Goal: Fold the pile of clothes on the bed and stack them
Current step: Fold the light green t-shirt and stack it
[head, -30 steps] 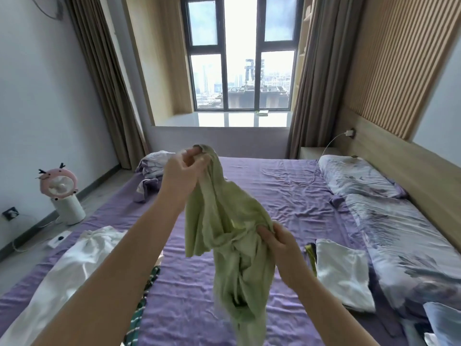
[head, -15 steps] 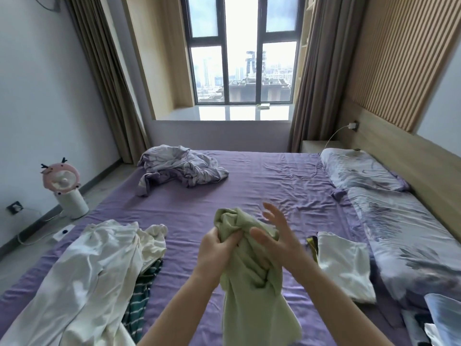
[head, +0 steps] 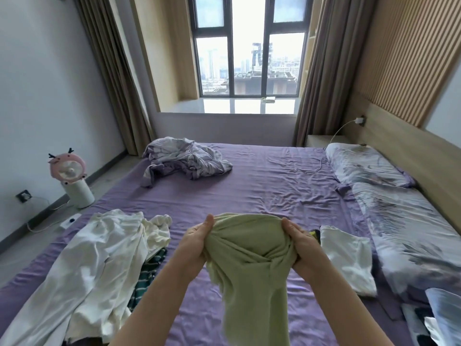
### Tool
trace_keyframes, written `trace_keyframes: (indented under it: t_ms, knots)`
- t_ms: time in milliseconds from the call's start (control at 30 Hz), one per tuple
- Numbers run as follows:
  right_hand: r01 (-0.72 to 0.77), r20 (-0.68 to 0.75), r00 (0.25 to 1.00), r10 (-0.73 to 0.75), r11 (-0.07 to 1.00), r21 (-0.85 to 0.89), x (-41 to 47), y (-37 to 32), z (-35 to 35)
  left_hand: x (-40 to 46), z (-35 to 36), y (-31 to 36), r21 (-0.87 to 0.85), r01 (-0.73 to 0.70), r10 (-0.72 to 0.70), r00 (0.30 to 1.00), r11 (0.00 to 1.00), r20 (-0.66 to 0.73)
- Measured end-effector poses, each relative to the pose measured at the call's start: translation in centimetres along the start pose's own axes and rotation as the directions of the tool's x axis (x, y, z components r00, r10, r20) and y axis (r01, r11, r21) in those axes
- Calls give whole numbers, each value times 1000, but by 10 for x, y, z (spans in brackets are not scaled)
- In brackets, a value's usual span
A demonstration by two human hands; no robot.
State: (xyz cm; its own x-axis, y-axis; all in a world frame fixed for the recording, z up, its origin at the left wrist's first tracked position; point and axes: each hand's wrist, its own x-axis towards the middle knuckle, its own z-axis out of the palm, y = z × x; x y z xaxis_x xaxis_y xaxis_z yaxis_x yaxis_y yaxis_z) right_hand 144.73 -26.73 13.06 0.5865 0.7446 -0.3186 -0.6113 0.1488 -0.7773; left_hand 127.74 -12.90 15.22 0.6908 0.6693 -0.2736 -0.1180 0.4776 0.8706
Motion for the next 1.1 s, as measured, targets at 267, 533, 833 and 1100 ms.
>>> trace_keyframes:
  t_ms: [267,533,833,1100]
  knots:
    - [559,233,710,-665,331,-760,-13,24,9,-5,12,3,-271,131,-74,975,954,212]
    - [529,310,813,-493,401,-748,-18,25,30,0,5,4,-143,-36,52,993,989,110]
    - [404,188,893,-408,548,-732,0,-34,64,-1,-24,8,697,-165,355,925,698,-136]
    - [303,107,947,-302,740,-601,7,-33,88,-20,19,-13,905,-323,516,844,277,143]
